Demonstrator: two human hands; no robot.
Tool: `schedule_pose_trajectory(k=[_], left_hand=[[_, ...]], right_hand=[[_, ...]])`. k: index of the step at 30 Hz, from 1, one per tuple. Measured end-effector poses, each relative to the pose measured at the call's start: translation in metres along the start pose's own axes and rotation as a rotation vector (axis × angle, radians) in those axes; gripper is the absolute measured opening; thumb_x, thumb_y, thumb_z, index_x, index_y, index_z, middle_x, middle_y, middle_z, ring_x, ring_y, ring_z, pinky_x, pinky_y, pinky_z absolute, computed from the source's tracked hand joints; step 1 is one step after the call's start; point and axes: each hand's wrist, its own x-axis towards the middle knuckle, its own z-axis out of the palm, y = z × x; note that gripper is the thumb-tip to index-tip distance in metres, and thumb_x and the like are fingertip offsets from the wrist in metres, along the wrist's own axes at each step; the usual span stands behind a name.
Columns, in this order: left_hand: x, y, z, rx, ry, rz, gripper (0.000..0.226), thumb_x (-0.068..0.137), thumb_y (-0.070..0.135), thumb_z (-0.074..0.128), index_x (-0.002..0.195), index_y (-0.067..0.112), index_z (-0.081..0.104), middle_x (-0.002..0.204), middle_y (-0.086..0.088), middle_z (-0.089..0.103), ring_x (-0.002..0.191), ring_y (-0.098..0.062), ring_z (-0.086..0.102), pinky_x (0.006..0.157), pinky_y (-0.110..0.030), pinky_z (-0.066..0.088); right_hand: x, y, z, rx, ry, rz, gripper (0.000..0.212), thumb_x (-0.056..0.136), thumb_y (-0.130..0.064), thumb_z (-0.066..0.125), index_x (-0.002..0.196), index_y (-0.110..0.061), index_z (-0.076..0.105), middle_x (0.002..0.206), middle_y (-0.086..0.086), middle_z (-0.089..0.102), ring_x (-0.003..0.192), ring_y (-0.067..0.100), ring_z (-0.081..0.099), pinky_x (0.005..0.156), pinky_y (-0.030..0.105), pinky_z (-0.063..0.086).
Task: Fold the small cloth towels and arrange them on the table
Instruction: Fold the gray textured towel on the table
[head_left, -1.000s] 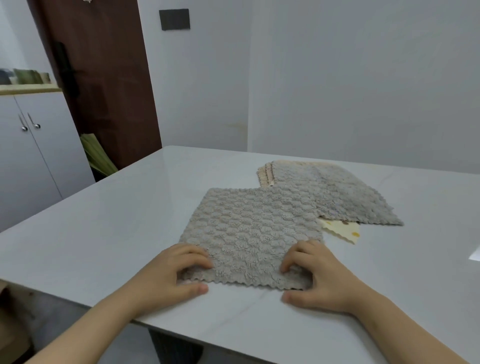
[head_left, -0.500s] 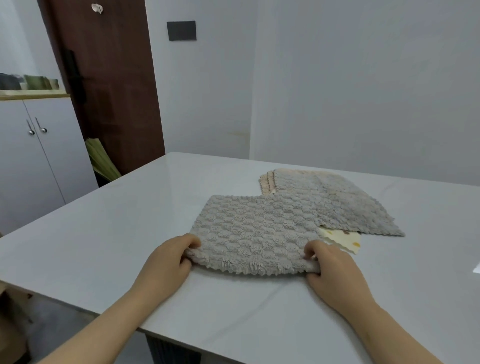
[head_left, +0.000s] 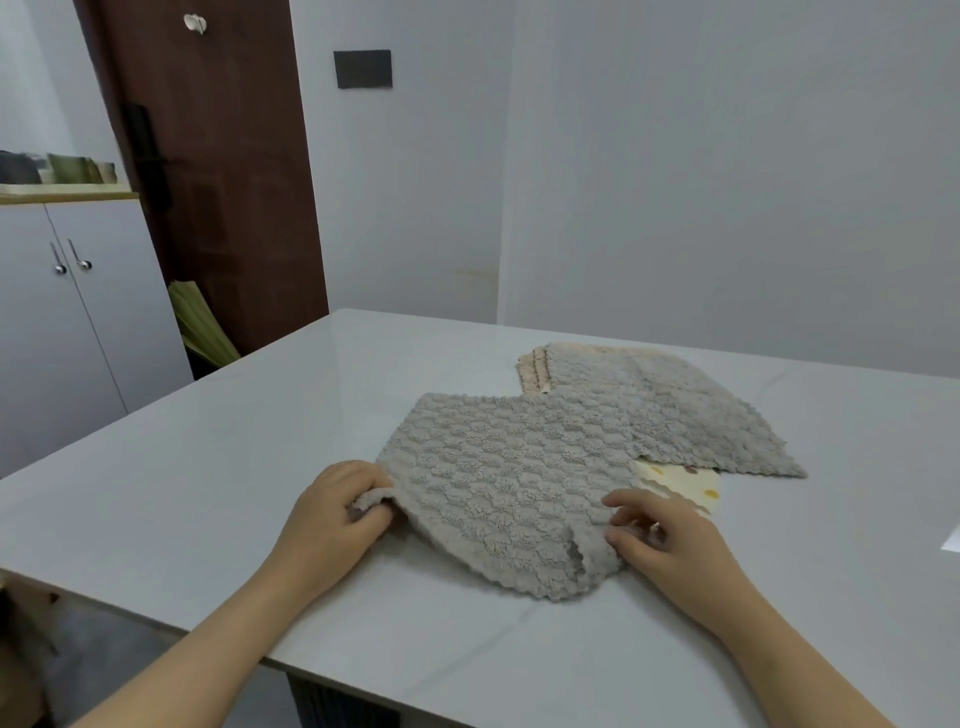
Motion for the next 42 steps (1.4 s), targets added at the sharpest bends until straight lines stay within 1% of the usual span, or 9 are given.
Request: schedule_pose_trajectory(k=[3,6,13,16,21,27,32,38,42], left_hand=[[-0.001,0.005,-0.002,-0.125,0.005,-0.093,0.011,0.074,0.017,0.05,0.074,0.025,0.057,0.086,0.007,0.065,0.082,-0.006,0.057,0.068,-0.011,0.039],[-0.001,0.002,0.0,-0.073,-0.024,-0.146,0.031,0.082,-0.006,0.047,0.074,0.024,0.047,0.071,0.0,0.06,0.069,-0.02,0.051,0.061,-0.018,0.035],[-0.013,0.008,-0.01,-0.058,-0.015,-0.146,0.03,0.085,0.013,0.061,0.076,0.04,0.056,0.072,0.013,0.067,0.076,0.008,0.056,0.062,-0.005,0.039],[-0.024,0.012,-0.017,-0.071,-0.002,-0.154,0.022,0.088,0.019,0.059,0.072,0.034,0.061,0.072,0.028,0.063,0.069,0.007,0.056,0.06,-0.005,0.039],[-0.007,0.025,-0.023,-0.178,0.107,-0.145,0.018,0.09,0.022,0.054,0.076,0.02,0.064,0.082,0.008,0.065,0.073,-0.003,0.057,0.059,-0.01,0.039],[0.046,0.024,-0.014,-0.132,0.259,-0.215,0.022,0.094,0.025,0.048,0.083,0.012,0.061,0.079,-0.009,0.064,0.066,-0.009,0.05,0.06,-0.022,0.037],[0.079,0.005,0.01,0.036,0.162,-0.28,0.02,0.094,0.031,0.045,0.082,0.02,0.056,0.071,-0.004,0.06,0.07,-0.021,0.055,0.059,-0.03,0.038],[0.098,-0.029,0.028,0.174,0.015,-0.434,0.015,0.09,0.035,0.05,0.09,0.024,0.06,0.091,0.007,0.061,0.081,-0.013,0.053,0.057,-0.024,0.036],[0.105,-0.036,0.035,0.24,0.011,-0.426,0.018,0.09,0.036,0.048,0.094,0.026,0.062,0.11,0.002,0.059,0.095,-0.021,0.056,0.066,-0.028,0.04]], right_hand=[[0.002,-0.002,-0.001,-0.137,-0.093,-0.034,0.024,0.063,-0.052,0.039,0.086,-0.053,0.047,0.088,-0.029,0.054,0.09,0.002,0.048,0.086,0.026,0.036],[0.001,-0.001,-0.001,-0.165,-0.16,-0.035,0.035,0.047,-0.05,0.026,0.079,-0.052,0.042,0.092,-0.029,0.05,0.09,-0.006,0.041,0.086,0.026,0.032],[-0.009,-0.001,-0.005,-0.054,-0.1,-0.009,0.043,0.05,-0.045,0.033,0.067,-0.012,0.054,0.07,0.003,0.056,0.073,0.011,0.047,0.069,0.027,0.032],[-0.022,-0.01,-0.011,0.067,-0.025,-0.02,0.023,0.059,-0.041,0.04,0.06,-0.018,0.039,0.055,0.0,0.04,0.058,0.009,0.037,0.056,0.02,0.025],[-0.015,-0.026,-0.023,0.376,0.135,0.051,0.007,0.065,-0.016,0.051,0.059,-0.013,0.05,0.054,-0.007,0.044,0.053,0.002,0.038,0.05,0.016,0.027],[0.041,-0.011,-0.014,0.374,0.216,0.236,0.039,0.093,-0.022,0.05,0.07,0.01,0.047,0.065,0.01,0.045,0.063,0.02,0.042,0.062,0.031,0.029],[0.081,-0.006,0.008,0.146,0.281,0.318,0.033,0.093,-0.02,0.048,0.064,-0.008,0.041,0.058,0.01,0.04,0.054,0.021,0.036,0.052,0.03,0.021],[0.097,0.01,0.034,-0.108,0.308,0.378,0.036,0.091,-0.023,0.05,0.059,-0.016,0.036,0.059,0.003,0.045,0.055,0.016,0.042,0.049,0.029,0.026],[0.101,0.014,0.037,-0.157,0.256,0.408,0.013,0.09,-0.029,0.049,0.082,-0.02,0.055,0.099,0.007,0.056,0.088,0.023,0.049,0.058,0.031,0.031]])
